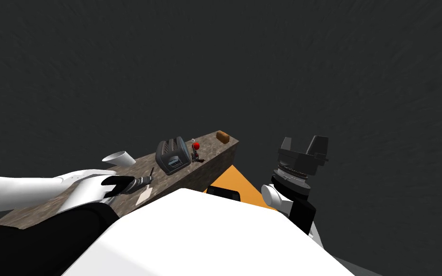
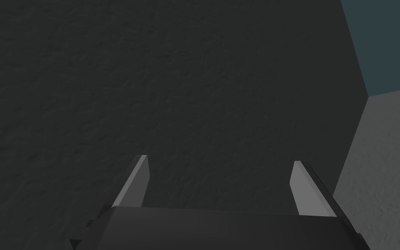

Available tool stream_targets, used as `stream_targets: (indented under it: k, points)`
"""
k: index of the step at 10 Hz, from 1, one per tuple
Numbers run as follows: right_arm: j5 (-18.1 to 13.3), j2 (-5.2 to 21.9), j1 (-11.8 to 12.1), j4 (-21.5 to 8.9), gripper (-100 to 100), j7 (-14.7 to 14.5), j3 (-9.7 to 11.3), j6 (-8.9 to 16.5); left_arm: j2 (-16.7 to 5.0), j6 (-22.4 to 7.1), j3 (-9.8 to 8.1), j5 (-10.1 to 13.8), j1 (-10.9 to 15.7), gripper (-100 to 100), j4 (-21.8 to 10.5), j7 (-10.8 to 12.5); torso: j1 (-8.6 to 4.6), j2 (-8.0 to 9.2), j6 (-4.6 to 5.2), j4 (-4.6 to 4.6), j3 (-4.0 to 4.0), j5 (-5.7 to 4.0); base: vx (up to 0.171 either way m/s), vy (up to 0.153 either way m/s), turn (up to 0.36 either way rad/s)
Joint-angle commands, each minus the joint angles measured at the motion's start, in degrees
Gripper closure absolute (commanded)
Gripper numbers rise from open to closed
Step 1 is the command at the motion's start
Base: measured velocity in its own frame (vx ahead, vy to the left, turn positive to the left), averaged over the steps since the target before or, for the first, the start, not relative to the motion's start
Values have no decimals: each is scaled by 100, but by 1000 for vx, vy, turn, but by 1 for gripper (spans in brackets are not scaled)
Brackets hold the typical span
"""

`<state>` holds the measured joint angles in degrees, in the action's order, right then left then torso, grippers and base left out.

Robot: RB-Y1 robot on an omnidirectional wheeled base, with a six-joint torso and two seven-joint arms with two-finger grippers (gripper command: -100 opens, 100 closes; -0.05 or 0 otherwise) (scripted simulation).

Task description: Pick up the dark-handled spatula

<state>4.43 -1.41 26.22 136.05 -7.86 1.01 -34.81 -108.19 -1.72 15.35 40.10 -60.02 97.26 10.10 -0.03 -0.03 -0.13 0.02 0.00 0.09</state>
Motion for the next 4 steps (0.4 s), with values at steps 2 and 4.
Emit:
stream_targets:
  k: [2,4]
  points:
    - [0,0,0,0,0,0,0,0,-51,29,500,142,498,100,-26,-92,2,-4,0,-1,-2,0,-5,-3,-1]
    - [0,0,0,0,0,0,0,0,-49,29,415,135,411,0,-26,-89,5,-8,0,-2,-5,2,0,0,0]
